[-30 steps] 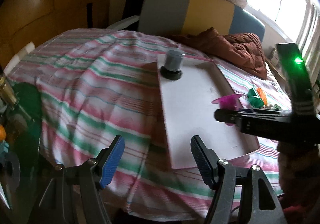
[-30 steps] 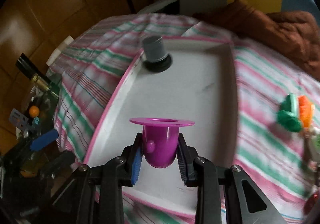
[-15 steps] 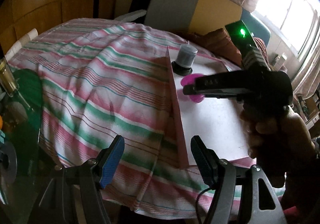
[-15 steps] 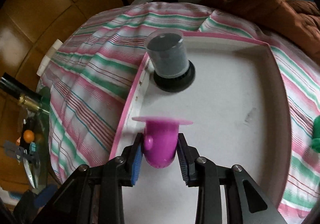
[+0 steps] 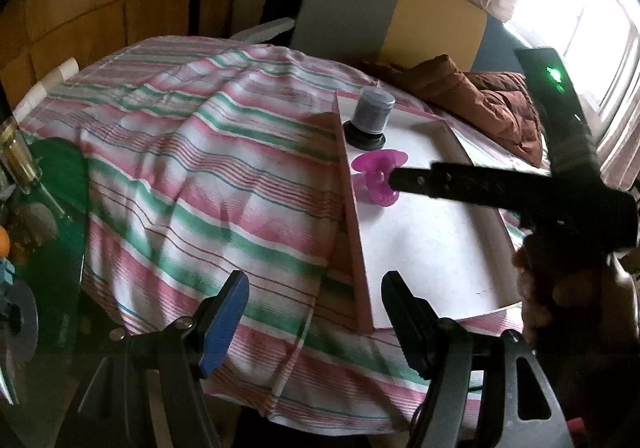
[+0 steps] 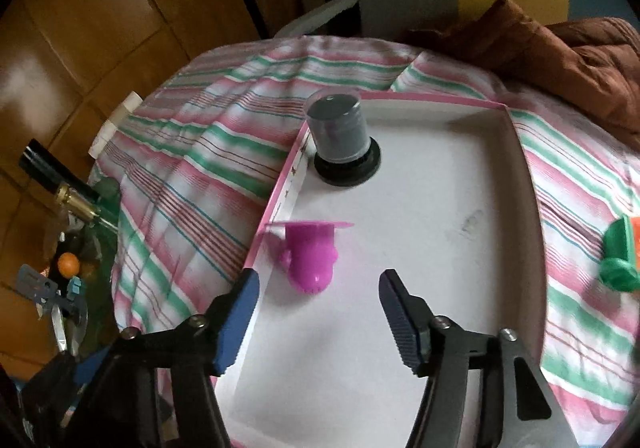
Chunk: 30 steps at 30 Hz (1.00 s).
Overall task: Organize rigid objects
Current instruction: 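Move both tools back toward the remaining toys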
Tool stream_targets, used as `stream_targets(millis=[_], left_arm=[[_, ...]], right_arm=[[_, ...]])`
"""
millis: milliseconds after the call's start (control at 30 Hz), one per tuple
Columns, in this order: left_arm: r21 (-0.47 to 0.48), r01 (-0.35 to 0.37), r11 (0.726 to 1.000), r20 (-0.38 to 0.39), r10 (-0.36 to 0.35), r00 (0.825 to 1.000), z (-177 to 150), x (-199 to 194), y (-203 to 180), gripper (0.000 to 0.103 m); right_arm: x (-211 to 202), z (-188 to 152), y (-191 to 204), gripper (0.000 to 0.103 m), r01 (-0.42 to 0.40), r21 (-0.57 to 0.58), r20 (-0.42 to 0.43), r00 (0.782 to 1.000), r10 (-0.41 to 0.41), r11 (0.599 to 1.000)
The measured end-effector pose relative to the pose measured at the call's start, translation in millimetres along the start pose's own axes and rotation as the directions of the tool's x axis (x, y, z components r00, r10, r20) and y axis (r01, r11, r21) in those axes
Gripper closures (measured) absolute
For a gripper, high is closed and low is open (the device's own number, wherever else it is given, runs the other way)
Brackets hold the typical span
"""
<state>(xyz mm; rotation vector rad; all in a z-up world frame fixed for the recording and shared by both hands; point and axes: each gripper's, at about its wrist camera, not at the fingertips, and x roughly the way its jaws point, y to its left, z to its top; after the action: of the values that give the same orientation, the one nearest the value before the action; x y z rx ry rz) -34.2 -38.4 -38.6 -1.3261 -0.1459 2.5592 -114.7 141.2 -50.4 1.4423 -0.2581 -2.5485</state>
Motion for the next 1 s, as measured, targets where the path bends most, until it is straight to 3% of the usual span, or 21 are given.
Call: stream_targets(millis=[233,533,800,1000], left_arm=[[0.06,0.0,0.998,0.024,-0.002,1.0,2.9,-8.9,-15.9,0.033],[0.135,-0.003,0.991,0.02,0.001,1.0,0.5,-8.4,-42.6,0.033],[0.199,-0.006,0.98,0.046,-0.004,0.999,1.1,-12.7,-63.5,0.032],[0.263,0.014,0.965,0.07,-0.034,0.997,3.0,-14.2,-84.8,0.026]], right_arm=[[-40.1,-23.1,-13.7,0.03,0.025,-0.002,0.068,0.997,-0.025,1.0],[-82.4,-44.4,-52.2,0.028,0.04,0.088,0.129,0.99,-0.051,0.995],[-115.3,-54.6,-90.7,0.025,0.091,0.139,0.172,0.979,-0.114,0.986],[-143.9,-60.6,-134.6,0.025,0.149,0.206,0.196,0.962,-0.19,0.967]])
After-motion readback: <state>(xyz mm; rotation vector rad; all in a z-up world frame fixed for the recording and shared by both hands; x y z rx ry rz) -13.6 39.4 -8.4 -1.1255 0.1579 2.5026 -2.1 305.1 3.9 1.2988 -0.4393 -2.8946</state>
